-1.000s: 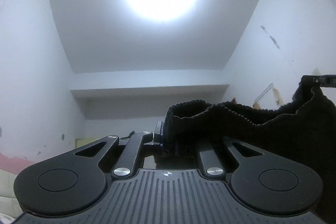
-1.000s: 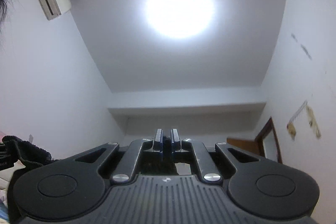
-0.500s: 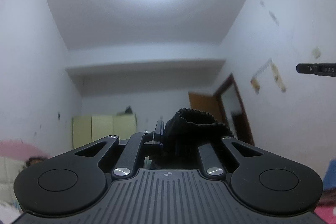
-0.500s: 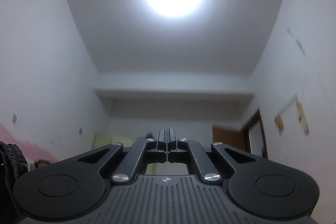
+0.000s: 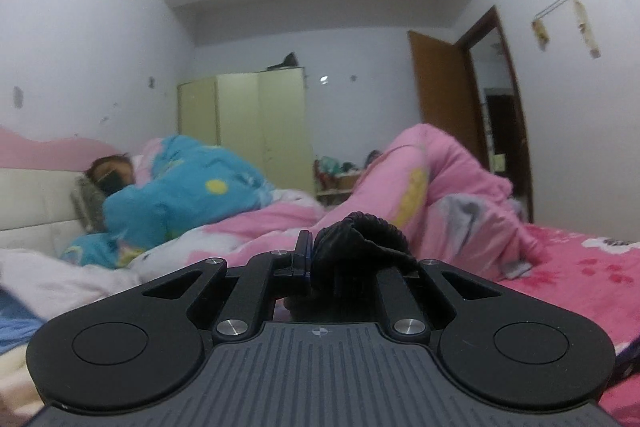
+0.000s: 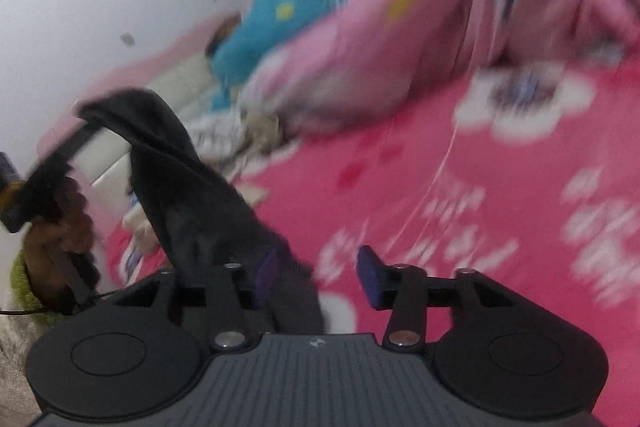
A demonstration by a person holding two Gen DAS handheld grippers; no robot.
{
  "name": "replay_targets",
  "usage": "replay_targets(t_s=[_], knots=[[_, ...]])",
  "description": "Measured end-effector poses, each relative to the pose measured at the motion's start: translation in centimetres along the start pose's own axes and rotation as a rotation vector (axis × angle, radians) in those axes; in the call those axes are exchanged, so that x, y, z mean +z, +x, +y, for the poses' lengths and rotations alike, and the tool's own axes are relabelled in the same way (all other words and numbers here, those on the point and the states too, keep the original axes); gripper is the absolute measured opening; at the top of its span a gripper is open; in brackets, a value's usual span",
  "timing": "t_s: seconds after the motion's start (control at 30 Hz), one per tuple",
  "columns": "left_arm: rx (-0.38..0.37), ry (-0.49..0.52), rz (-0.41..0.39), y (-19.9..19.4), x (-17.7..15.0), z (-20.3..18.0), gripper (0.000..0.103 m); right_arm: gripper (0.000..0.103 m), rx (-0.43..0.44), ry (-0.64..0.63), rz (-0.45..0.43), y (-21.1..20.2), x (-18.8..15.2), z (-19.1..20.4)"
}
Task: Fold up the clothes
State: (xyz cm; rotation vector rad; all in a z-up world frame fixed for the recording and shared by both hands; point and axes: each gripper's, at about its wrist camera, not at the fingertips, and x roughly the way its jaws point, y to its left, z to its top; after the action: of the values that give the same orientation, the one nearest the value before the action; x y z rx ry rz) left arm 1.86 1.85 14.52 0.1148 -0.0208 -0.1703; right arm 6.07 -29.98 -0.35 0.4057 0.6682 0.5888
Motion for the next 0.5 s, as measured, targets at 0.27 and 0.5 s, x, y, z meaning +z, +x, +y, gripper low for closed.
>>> replay_targets(t_s=[0.27, 0.5], knots=[[0.069, -0.013, 0.049, 0.1, -3.5, 2.4, 0.009, 0.071, 0.208, 0.181, 0.24, 10.0, 0.1, -2.4], [0.093, -0.05, 0.072, 0.3, -5.1, 3.9, 0.009, 0.013, 0.255, 0.101, 0.275, 9.9, -2.1, 0.1]])
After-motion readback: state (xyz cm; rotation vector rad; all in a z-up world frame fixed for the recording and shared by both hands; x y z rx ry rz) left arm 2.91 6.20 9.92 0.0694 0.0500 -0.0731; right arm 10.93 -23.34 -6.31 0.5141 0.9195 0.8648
